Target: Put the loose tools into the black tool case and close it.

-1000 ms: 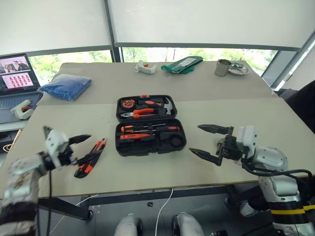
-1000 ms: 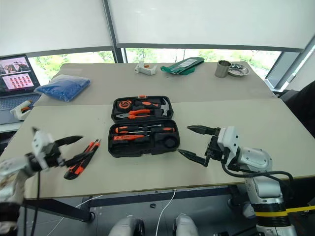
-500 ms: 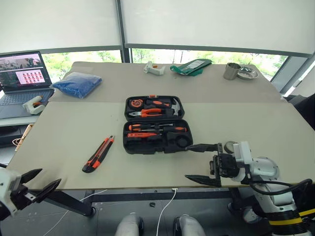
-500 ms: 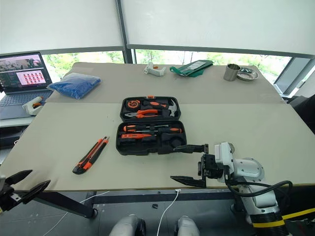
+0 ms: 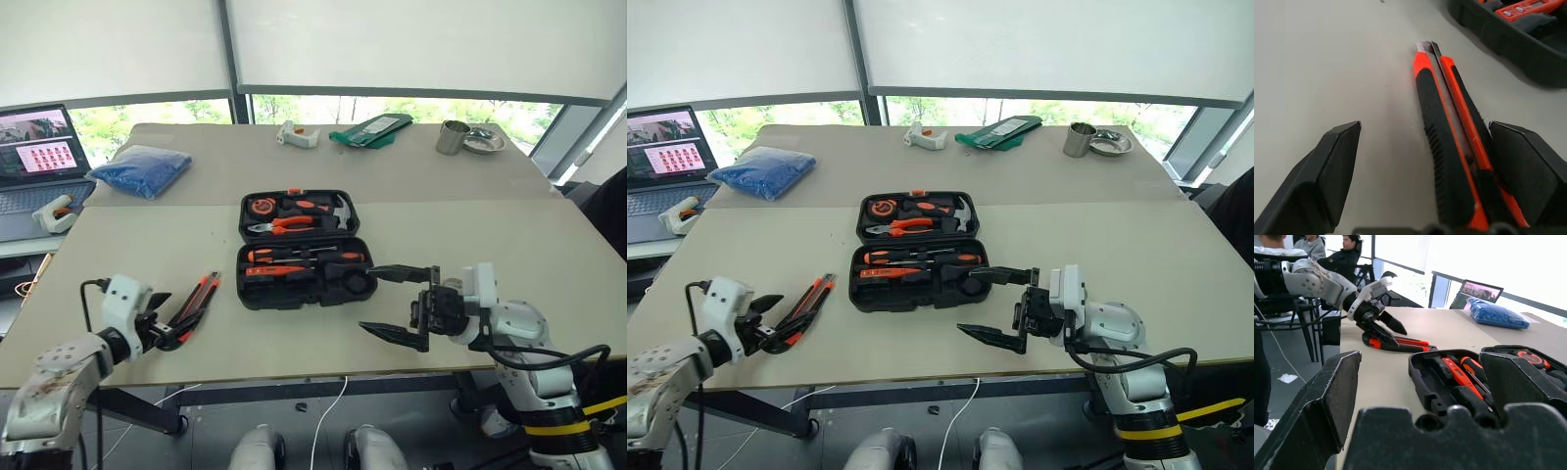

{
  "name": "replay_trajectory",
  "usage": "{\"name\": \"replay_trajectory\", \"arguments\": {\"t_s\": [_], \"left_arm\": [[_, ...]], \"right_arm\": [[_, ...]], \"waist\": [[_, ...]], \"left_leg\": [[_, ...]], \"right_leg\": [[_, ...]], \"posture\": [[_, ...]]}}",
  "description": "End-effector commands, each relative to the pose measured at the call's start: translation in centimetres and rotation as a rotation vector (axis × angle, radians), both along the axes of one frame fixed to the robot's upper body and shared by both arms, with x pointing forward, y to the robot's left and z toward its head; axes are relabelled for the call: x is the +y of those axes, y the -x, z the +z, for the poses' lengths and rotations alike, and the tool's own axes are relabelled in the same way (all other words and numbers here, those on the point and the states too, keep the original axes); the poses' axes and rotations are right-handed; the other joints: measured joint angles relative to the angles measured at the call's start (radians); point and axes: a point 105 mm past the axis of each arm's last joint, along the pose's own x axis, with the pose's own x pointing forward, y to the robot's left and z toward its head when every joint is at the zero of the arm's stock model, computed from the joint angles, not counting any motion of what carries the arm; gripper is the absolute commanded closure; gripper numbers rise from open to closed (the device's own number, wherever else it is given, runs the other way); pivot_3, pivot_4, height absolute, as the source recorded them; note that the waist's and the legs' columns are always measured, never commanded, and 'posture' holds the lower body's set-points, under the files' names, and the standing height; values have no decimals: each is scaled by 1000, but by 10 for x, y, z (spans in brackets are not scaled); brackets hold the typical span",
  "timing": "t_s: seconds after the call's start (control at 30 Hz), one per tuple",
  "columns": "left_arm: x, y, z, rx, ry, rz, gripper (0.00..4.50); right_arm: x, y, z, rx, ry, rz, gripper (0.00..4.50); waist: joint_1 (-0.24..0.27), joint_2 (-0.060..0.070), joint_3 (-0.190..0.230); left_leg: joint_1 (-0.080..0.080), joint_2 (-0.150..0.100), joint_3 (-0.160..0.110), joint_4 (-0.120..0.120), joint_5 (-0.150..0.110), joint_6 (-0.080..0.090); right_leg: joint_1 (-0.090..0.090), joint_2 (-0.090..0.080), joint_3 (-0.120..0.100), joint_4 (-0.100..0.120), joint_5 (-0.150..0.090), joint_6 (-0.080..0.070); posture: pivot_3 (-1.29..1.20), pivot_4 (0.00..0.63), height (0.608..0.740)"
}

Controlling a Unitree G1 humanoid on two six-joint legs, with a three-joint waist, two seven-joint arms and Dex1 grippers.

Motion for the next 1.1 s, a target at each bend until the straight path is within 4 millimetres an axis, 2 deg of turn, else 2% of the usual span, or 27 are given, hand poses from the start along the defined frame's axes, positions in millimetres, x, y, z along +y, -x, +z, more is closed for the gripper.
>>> {"name": "replay_trajectory", "arguments": {"t_s": [0.03,0.07,0.17,0.2,0.4,0.53,0.6,0.67,0.73,0.93,1.1], "left_arm": [[-9,0,-9,49,-14,-19,1070],[-12,0,-12,59,-12,-29,1581],[-14,-2,-12,54,-9,-19,2610],[-12,-3,-9,40,-10,-10,2740],[-3,-11,23,-118,-27,-85,2751],[-14,-14,49,-180,0,-313,2751],[-25,-15,62,-183,15,-433,2751],[-50,-23,79,-191,-22,-604,2751],[-73,-32,86,-179,-83,-728,2751],[-128,-58,77,-124,-238,-927,2751],[-145,-72,52,-53,-384,-1015,2751]], "right_arm": [[2,3,12,-41,-3,3,0],[1,2,13,-39,-2,1,0],[1,1,15,-39,1,-4,0],[1,0,15,-40,2,-6,0],[-2,-2,17,-39,10,-21,0],[-5,-4,18,-39,18,-37,0],[-7,-5,18,-38,22,-44,0],[-12,-7,19,-44,33,-60,0],[-16,-9,21,-48,40,-79,0],[-31,-6,20,-36,67,-132,0],[-39,1,20,-30,79,-170,0]], "waist": [[2,2,-1],[4,3,-1],[9,7,-3],[9,7,-3],[8,7,-3],[9,6,-2],[10,6,-2],[16,5,-2],[22,5,-2],[26,5,-2],[17,4,-1]], "left_leg": [[1,0,0,0,0,0],[1,0,0,0,-1,-1],[1,-1,0,0,-2,-3],[1,-1,0,0,-2,-3],[1,-1,0,0,-2,-4],[-2,-1,0,0,-1,-3],[-2,-1,0,0,-1,-3],[-3,-2,0,0,-2,-2],[-4,-2,0,1,0,0],[-3,-4,1,2,2,9],[-5,-3,1,2,2,9]], "right_leg": [[0,0,0,0,0,0],[0,-1,0,0,-1,1],[1,-2,1,0,-3,2],[1,-2,1,0,-3,1],[0,-2,1,0,-4,-3],[-2,-1,0,0,-4,-3],[-2,-1,0,-1,-4,-3],[-1,-2,0,-2,-4,-2],[-1,-1,-1,-2,-2,1],[1,1,2,-3,-1,5],[-1,5,3,-3,0,4]], "posture": [[0,150,740],[0,150,740],[0,150,740],[0,150,740],[0,150,740],[0,150,740],[0,150,740],[0,150,740],[0,150,740],[0,150,740],[0,150,740]]}}
